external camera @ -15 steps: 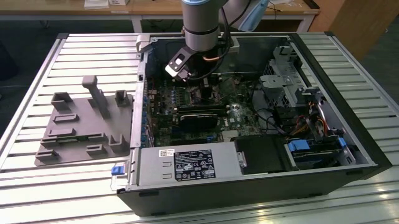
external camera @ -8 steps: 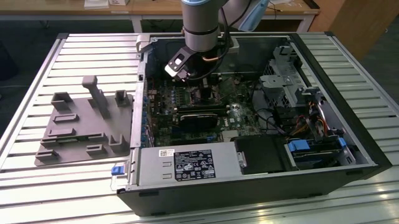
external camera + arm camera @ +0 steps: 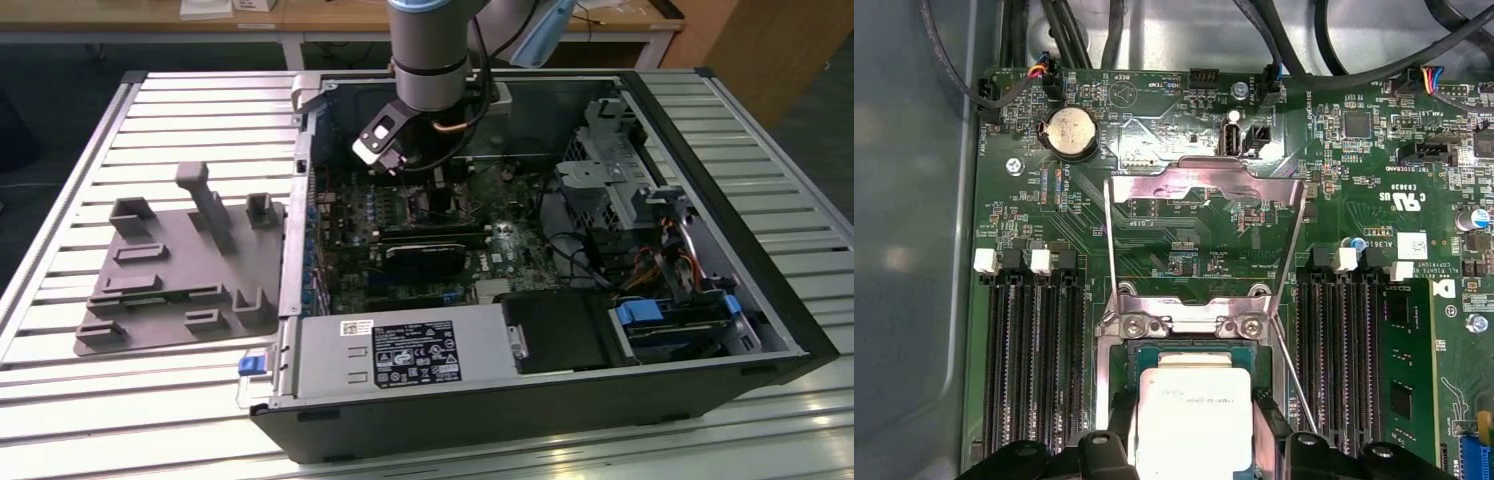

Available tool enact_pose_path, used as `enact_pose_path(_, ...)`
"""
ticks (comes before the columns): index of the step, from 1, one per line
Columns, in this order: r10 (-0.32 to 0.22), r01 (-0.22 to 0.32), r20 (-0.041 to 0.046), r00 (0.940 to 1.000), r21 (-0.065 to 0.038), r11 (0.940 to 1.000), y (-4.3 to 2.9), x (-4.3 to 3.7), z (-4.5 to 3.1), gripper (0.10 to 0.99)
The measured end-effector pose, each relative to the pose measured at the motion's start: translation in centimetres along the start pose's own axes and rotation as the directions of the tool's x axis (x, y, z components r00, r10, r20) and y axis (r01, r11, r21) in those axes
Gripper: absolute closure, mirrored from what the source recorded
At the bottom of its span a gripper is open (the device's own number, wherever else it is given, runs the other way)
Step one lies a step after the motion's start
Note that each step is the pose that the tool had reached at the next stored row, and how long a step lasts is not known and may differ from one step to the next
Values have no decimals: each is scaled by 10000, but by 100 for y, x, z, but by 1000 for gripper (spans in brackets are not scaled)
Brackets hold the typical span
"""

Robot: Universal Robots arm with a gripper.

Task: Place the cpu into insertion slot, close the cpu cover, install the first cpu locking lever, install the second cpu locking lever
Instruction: 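Place the cpu into insertion slot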

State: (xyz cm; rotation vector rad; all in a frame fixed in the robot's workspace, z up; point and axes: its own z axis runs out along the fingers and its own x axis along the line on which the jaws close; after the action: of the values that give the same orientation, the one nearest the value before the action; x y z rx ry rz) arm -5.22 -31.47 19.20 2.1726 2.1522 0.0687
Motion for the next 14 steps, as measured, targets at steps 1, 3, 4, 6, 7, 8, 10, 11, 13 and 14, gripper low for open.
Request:
enact_pose_path(1,0,0,0,10000,0,10000,0,0,0,545)
enact_pose_path(3,0,0,0,10000,0,10000,0,0,0,545)
enact_pose_path(4,0,0,-1,10000,-2,10000,0,0,1,545)
enact_pose_path(6,1,-1,-8,10000,-7,10000,1,2,4,537)
enact_pose_path(7,0,0,-6,10000,-5,10000,1,1,4,475)
enact_pose_path(8,0,0,-4,10000,-3,10000,0,1,3,475)
enact_pose_path(10,-1,1,-1,10000,-1,10000,0,0,2,475)
enact_pose_path(11,-1,1,-1,10000,0,10000,0,0,2,475)
enact_pose_path(13,-1,1,2,10000,1,10000,1,-1,-9,475)
enact_pose_path(14,-1,1,0,10000,0,10000,2,0,-17,475)
